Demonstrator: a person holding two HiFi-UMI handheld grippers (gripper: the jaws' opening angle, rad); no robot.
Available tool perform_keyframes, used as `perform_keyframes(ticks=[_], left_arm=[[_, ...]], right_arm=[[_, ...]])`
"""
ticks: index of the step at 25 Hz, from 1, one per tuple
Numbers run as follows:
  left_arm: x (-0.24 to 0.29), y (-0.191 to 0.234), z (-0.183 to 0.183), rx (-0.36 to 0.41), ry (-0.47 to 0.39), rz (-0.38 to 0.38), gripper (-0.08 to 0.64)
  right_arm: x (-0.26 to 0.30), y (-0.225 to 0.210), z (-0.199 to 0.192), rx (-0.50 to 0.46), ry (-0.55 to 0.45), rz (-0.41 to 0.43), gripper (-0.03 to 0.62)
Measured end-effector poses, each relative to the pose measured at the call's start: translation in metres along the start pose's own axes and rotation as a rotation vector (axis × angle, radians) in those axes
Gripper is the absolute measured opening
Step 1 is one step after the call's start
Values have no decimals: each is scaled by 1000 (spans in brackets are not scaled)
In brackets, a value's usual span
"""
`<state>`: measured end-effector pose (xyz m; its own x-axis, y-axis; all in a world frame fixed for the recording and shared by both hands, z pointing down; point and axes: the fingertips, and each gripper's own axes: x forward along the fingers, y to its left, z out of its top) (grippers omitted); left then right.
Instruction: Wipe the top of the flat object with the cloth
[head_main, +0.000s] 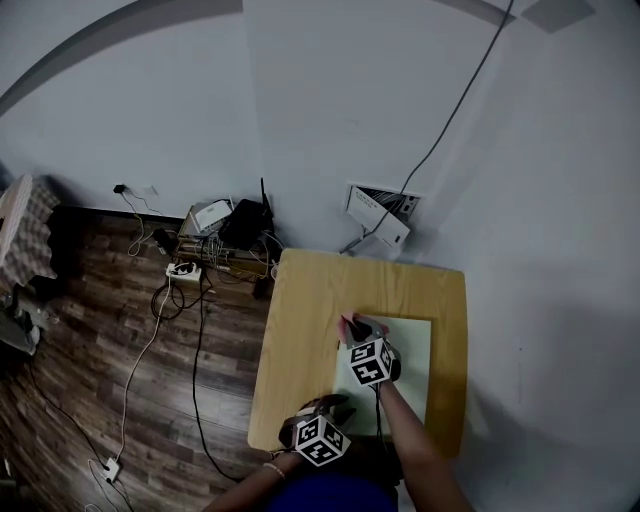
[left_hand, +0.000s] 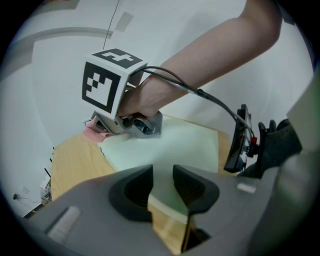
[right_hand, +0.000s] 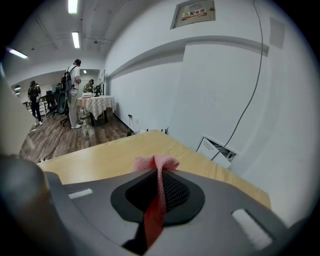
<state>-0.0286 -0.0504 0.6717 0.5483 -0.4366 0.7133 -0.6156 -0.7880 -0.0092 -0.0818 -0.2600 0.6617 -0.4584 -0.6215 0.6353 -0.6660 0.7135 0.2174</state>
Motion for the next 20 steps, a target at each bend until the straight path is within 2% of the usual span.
perform_keyframes(ticks=[20], left_arm=[[1, -1, 0, -23, -1, 50, 126]], right_arm=[[-3, -4, -7, -4, -22, 37, 15]])
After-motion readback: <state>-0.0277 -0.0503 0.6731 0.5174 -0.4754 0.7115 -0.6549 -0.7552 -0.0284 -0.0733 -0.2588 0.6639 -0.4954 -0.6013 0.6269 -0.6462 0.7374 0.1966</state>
